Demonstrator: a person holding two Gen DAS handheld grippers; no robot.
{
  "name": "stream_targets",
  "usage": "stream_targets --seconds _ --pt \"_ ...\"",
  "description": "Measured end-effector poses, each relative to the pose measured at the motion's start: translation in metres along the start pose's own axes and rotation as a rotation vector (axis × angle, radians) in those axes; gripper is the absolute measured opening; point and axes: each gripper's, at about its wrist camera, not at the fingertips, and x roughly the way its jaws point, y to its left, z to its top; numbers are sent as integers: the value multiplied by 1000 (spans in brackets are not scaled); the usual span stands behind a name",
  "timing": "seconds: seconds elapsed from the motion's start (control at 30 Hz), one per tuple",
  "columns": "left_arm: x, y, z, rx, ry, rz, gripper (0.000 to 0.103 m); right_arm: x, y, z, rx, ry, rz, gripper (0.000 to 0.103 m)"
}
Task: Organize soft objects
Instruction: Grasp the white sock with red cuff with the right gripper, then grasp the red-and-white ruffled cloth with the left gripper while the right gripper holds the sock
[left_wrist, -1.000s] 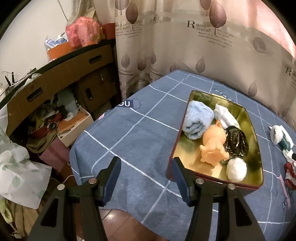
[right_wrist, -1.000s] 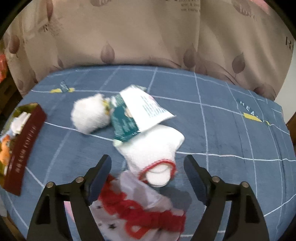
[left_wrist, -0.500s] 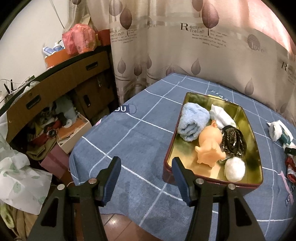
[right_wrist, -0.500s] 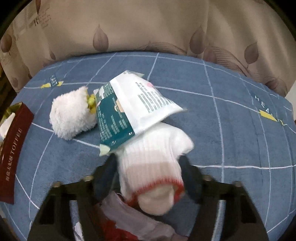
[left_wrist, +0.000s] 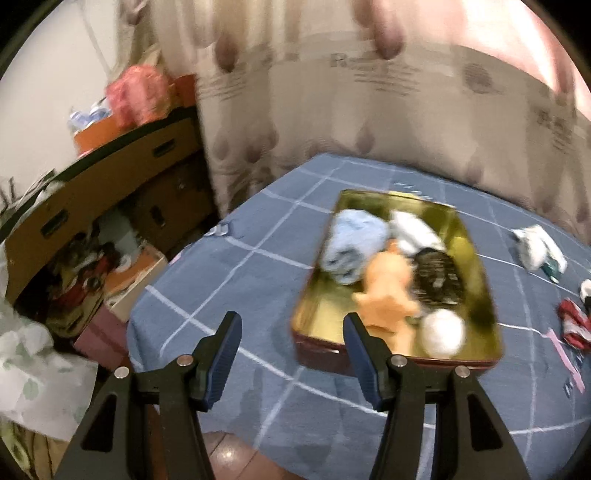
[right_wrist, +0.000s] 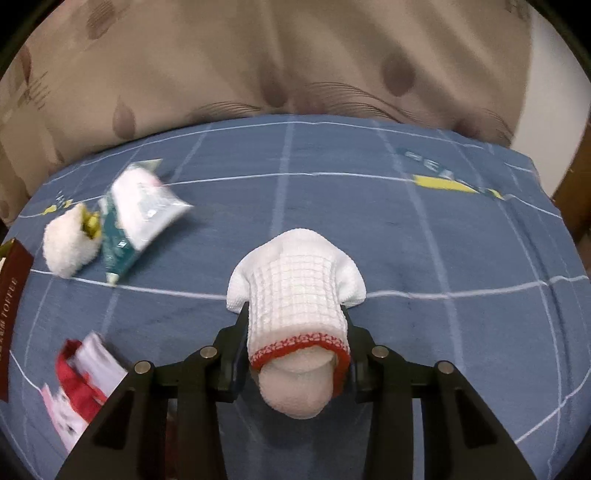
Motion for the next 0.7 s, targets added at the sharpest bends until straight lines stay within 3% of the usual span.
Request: stream_targets --seconds 0.3,0.57,0.7 --pt "-24 -101 11 249 -34 -205 64 -5 -24 -13 -15 -38 -26 38" --pt "-22 -230 11 461 61 -503 64 -4 -22 -15 -15 -38 -13 42" --pt "-22 -289 3 549 97 -611 64 -3 -25 -15 -10 -38 0 43"
